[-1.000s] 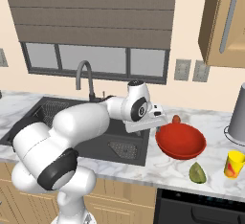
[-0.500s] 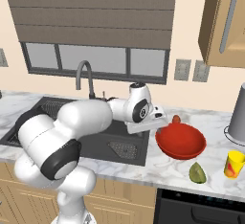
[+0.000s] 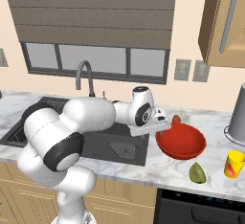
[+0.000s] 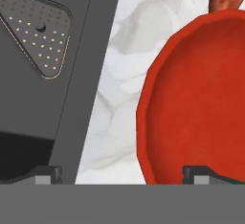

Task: Remove the sweet potato and lemon wedge from the sink. Then move the bowl and cup from the counter to the sink for washing.

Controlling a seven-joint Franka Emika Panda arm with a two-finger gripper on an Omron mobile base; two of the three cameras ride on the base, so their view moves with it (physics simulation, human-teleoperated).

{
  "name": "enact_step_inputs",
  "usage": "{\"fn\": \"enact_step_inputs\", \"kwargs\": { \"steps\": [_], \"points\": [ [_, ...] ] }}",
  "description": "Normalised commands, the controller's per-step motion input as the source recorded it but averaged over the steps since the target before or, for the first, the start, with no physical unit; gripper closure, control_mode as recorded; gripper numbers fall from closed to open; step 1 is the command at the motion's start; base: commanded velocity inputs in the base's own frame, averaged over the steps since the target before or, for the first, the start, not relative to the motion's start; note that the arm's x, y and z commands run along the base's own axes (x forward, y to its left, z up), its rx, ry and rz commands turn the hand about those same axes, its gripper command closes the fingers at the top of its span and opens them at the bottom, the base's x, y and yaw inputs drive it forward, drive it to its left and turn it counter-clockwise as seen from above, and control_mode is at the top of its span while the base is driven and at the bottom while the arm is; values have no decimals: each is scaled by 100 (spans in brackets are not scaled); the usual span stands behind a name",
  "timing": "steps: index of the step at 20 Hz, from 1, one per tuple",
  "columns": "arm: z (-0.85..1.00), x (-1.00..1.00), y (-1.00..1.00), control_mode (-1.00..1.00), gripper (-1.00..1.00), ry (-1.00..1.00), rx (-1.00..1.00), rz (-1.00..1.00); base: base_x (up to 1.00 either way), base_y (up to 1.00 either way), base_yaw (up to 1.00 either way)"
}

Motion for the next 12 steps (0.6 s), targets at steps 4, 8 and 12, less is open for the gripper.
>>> {"fn": "enact_step_inputs", "kwargs": {
  "steps": [4, 8, 12],
  "points": [
    [-17, 6, -8, -100, -100, 0, 0, 0, 0, 0, 0],
    [-16, 4, -8, -100, -100, -1, 0, -1, 0, 0, 0],
    [-15, 3, -7, -100, -100, -1, 0, -2, 0, 0, 0]
  ]
}}
